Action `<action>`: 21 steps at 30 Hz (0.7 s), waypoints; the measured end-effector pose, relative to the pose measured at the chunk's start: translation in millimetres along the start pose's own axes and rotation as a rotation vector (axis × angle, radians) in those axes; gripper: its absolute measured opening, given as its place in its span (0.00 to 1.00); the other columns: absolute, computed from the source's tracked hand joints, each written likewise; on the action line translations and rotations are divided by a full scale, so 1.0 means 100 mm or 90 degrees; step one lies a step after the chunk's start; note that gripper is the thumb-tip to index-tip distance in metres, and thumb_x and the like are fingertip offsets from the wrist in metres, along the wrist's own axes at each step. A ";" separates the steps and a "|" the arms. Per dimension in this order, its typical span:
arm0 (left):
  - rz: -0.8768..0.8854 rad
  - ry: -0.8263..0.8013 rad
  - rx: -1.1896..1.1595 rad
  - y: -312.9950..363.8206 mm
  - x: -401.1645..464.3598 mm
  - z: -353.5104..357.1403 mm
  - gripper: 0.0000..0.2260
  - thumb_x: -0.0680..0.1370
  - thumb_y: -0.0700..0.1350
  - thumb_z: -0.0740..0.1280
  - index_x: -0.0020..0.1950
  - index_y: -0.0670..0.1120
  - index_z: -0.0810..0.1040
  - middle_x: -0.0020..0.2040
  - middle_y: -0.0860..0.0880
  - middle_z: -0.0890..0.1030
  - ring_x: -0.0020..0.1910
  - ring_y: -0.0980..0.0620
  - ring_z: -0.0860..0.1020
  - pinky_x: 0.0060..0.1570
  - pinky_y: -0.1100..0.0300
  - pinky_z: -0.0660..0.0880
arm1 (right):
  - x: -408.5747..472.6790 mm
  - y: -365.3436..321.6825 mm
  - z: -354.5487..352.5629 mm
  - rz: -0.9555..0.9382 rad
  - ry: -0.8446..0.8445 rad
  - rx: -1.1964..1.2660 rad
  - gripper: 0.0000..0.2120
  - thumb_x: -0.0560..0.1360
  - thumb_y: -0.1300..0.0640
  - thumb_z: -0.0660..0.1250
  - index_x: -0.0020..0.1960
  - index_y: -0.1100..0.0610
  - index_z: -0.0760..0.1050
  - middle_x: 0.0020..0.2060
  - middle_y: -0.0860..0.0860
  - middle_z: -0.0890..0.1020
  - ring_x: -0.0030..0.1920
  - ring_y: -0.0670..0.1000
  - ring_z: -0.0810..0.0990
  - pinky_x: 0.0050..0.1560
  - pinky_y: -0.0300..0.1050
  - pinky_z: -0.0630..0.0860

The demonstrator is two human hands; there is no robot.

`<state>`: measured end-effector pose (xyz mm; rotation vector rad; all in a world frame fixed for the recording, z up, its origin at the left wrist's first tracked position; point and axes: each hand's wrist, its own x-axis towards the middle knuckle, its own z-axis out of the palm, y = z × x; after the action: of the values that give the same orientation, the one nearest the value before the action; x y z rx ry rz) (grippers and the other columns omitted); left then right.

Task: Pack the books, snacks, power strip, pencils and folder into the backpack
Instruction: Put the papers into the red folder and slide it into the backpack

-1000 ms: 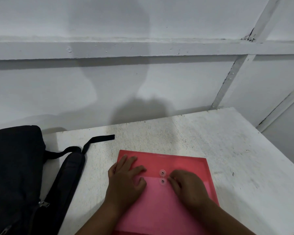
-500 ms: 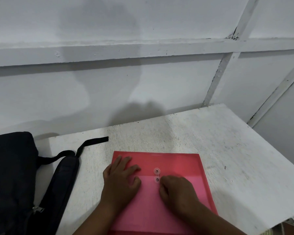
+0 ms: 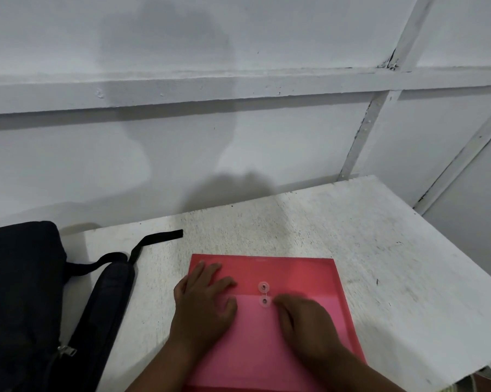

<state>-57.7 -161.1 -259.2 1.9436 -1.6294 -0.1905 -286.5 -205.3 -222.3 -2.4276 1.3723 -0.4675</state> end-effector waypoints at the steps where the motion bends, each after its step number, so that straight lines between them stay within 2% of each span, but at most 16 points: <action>1: 0.000 0.000 -0.002 0.00 0.00 0.00 0.16 0.69 0.60 0.64 0.54 0.63 0.81 0.69 0.58 0.75 0.76 0.51 0.65 0.69 0.44 0.62 | 0.00 -0.03 0.00 0.006 -0.008 -0.005 0.14 0.76 0.50 0.55 0.48 0.49 0.79 0.41 0.46 0.83 0.43 0.52 0.80 0.43 0.49 0.76; 4: -0.002 0.002 0.002 0.00 0.00 0.00 0.16 0.69 0.61 0.64 0.54 0.63 0.81 0.69 0.58 0.75 0.76 0.51 0.64 0.69 0.45 0.61 | -0.01 -0.13 0.03 0.015 -0.012 -0.022 0.13 0.74 0.48 0.55 0.41 0.51 0.75 0.35 0.48 0.80 0.37 0.53 0.78 0.38 0.48 0.73; 6: -0.001 -0.001 0.004 0.00 0.00 0.01 0.16 0.69 0.61 0.64 0.55 0.63 0.80 0.69 0.58 0.74 0.76 0.52 0.64 0.69 0.47 0.60 | 0.02 -0.16 0.04 0.036 -0.019 -0.019 0.12 0.76 0.48 0.57 0.39 0.52 0.73 0.35 0.49 0.80 0.37 0.53 0.78 0.37 0.47 0.69; 10: -0.004 -0.007 0.001 -0.01 -0.01 0.01 0.16 0.69 0.61 0.64 0.55 0.64 0.80 0.70 0.59 0.73 0.77 0.53 0.62 0.69 0.50 0.57 | 0.07 -0.18 0.00 0.082 -0.057 -0.011 0.09 0.78 0.47 0.58 0.42 0.49 0.72 0.42 0.48 0.81 0.45 0.51 0.79 0.41 0.44 0.66; 14: -0.007 0.000 0.002 -0.01 -0.01 0.01 0.16 0.69 0.61 0.64 0.55 0.64 0.80 0.69 0.58 0.74 0.76 0.53 0.63 0.69 0.50 0.57 | 0.09 -0.23 -0.02 0.114 -0.104 -0.007 0.10 0.75 0.48 0.60 0.50 0.49 0.77 0.47 0.47 0.83 0.50 0.49 0.80 0.49 0.43 0.73; 16: -0.006 0.000 0.002 -0.01 -0.01 0.01 0.16 0.69 0.61 0.64 0.55 0.63 0.80 0.70 0.58 0.74 0.76 0.53 0.63 0.70 0.48 0.58 | 0.11 -0.28 -0.01 0.093 -0.127 -0.015 0.11 0.76 0.48 0.59 0.53 0.49 0.78 0.49 0.48 0.84 0.53 0.50 0.80 0.51 0.43 0.73; 21: -0.002 -0.010 0.003 -0.01 -0.01 0.01 0.17 0.69 0.61 0.63 0.56 0.64 0.80 0.70 0.58 0.73 0.77 0.53 0.62 0.70 0.48 0.58 | 0.21 -0.35 -0.01 0.026 -0.129 -0.038 0.12 0.80 0.50 0.57 0.54 0.51 0.77 0.51 0.52 0.83 0.53 0.55 0.80 0.50 0.47 0.72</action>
<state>-57.3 -160.8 -260.8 1.9534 -1.6380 -0.2030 -250.3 -206.1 -203.7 -2.4126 1.3627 -0.1671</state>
